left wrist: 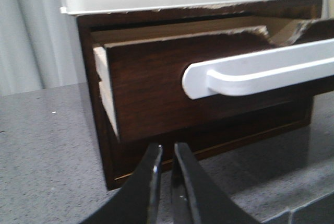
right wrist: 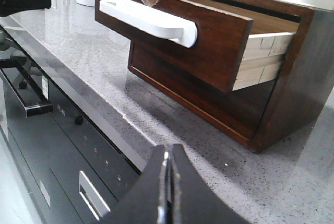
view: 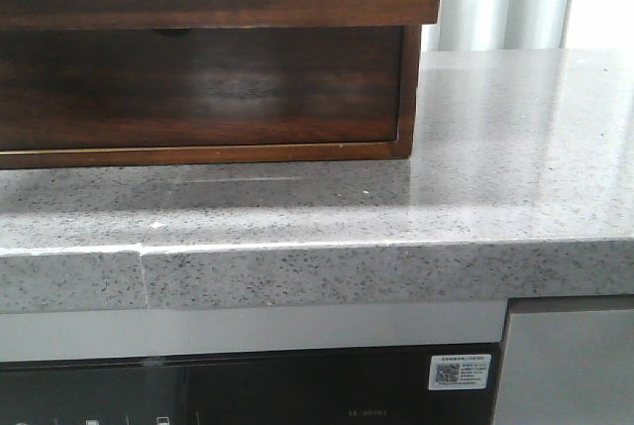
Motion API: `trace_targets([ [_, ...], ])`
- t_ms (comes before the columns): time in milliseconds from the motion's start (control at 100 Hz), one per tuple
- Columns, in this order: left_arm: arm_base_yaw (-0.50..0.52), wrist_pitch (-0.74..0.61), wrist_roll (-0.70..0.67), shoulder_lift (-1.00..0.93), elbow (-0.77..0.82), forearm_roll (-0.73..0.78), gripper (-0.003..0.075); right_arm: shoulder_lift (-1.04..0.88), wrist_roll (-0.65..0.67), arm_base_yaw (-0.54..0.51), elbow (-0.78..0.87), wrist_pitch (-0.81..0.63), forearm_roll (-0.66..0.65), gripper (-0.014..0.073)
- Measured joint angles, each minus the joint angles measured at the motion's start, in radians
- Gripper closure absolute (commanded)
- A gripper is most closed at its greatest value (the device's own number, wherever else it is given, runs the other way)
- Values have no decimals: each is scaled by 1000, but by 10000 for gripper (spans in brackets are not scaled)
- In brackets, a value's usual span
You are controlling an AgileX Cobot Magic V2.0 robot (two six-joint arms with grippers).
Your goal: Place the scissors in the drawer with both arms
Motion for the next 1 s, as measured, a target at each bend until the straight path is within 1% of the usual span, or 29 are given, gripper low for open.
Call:
trace_targets([
  [110, 67, -44, 0, 0, 14, -20, 717, 0, 0, 0, 0, 0, 0, 699],
  [160, 98, -66, 9, 0, 16, -67, 717, 0, 0, 0, 0, 0, 0, 699],
  [220, 147, -95, 70, 0, 18, -156, 717, 0, 0, 0, 0, 0, 0, 699],
  [280, 197, -115, 240, 0, 19, -325, 717, 0, 0, 0, 0, 0, 0, 699],
  [290, 203, -115, 240, 0, 19, -325, 717, 0, 0, 0, 0, 0, 0, 699],
  [300, 214, -120, 306, 0, 19, -389, 717, 0, 0, 0, 0, 0, 0, 699],
  [310, 219, -121, 306, 0, 19, -389, 717, 0, 0, 0, 0, 0, 0, 699],
  [350, 251, -132, 475, 0, 19, -548, 717, 0, 0, 0, 0, 0, 0, 699],
  [360, 256, -134, 475, 0, 19, -548, 717, 0, 0, 0, 0, 0, 0, 699],
  [370, 267, -138, 551, 0, 19, -618, 717, 0, 0, 0, 0, 0, 0, 699],
  [380, 272, -141, 551, 0, 19, -618, 717, 0, 0, 0, 0, 0, 0, 699],
  [440, 315, -161, 784, 0, 20, -838, 717, 0, 0, 0, 0, 0, 0, 699],
  [490, 346, -173, 899, 0, 20, -956, 717, 0, 0, 0, 0, 0, 0, 699],
  [560, 387, -185, 982, 0, 24, -1048, 717, 0, 0, 0, 0, 0, 0, 699],
  [690, 445, -191, 1027, 0, 51, -1107, 717, 0, 0, 0, 0, 0, 0, 699],
  [770, 455, -191, 1035, 0, 71, -1119, 717, 0, 0, 0, 0, 0, 0, 699],
  [880, 467, -226, 1035, 0, 118, -1125, 717, 0, 2, 0, 0, 0, 0, 699],
  [920, 474, -240, 1019, 0, 139, -1116, 717, 0, 2, 0, 0, 0, 0, 699],
  [1000, 492, -256, 924, 0, 169, -1057, 717, 0, 2, 0, 0, 0, 0, 699],
])
